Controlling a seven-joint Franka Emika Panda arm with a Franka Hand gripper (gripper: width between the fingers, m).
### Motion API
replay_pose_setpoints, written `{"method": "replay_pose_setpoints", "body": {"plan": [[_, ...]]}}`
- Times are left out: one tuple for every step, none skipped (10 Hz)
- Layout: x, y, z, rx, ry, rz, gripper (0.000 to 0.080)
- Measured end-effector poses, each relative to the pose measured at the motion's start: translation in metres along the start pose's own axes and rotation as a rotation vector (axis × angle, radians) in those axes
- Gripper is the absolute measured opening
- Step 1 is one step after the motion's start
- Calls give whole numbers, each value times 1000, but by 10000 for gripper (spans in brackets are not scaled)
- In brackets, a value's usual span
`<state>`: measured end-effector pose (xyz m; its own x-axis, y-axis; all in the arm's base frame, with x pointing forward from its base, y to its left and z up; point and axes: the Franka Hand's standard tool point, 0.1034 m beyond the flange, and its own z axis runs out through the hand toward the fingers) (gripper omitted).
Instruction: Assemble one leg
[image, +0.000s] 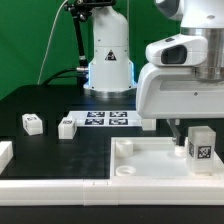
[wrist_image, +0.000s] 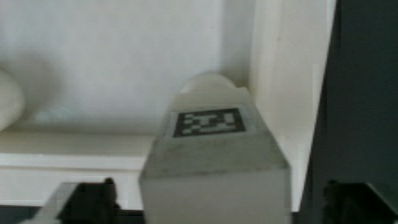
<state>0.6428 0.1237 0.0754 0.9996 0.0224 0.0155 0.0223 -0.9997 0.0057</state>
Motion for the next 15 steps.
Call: {"method": "replay_pose_setpoints", "body": {"plan": [[0, 0, 0, 0, 0, 0, 385], [0, 0, 0, 0, 0, 0, 385], [0, 0, 0, 0, 0, 0, 291], [0, 0, 0, 0, 0, 1, 291], [0, 0, 0, 0, 0, 28, 291], [0, 1, 0, 1, 0, 31, 291], [1, 4, 0, 2, 0, 60, 291], [0, 4, 0, 16, -4, 225, 291], [1, 5, 0, 23, -5, 347, 291], [2, 7, 0, 36, -5, 482, 292], [1, 9, 2, 49, -7, 614, 292], [1, 11, 2, 68, -9, 681, 292], [0, 12, 2, 74, -15, 809, 292], [0, 12, 2, 71, -18, 909, 292], [0, 12, 2, 69, -20, 972, 292]]}}
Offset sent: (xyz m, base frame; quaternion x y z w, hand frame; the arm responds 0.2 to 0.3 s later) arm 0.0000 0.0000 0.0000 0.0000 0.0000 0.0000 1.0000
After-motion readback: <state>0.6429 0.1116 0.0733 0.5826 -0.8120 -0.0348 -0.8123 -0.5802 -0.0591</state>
